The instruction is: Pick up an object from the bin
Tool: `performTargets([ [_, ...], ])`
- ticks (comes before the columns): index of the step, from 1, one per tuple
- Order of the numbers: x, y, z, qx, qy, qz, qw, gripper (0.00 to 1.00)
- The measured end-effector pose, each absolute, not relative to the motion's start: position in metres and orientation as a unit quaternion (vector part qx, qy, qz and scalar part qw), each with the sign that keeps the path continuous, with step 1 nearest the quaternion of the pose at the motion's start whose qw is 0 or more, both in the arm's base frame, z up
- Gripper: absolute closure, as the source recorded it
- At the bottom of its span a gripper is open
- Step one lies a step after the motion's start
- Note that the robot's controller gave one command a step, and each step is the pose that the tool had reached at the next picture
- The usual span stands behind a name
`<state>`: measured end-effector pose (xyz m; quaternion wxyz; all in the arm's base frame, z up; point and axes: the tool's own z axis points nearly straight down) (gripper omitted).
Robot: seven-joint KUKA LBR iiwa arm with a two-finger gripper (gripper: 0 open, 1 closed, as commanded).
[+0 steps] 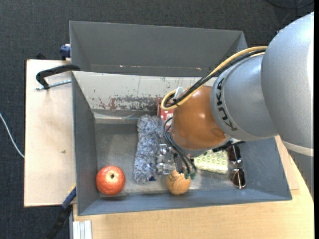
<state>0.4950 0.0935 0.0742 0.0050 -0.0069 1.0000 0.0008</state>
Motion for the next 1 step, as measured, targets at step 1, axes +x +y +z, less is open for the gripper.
performTargets([
  [1,0.4966,0.0969,0.2295,0.042,0.999,0.001,0.002,1.00],
])
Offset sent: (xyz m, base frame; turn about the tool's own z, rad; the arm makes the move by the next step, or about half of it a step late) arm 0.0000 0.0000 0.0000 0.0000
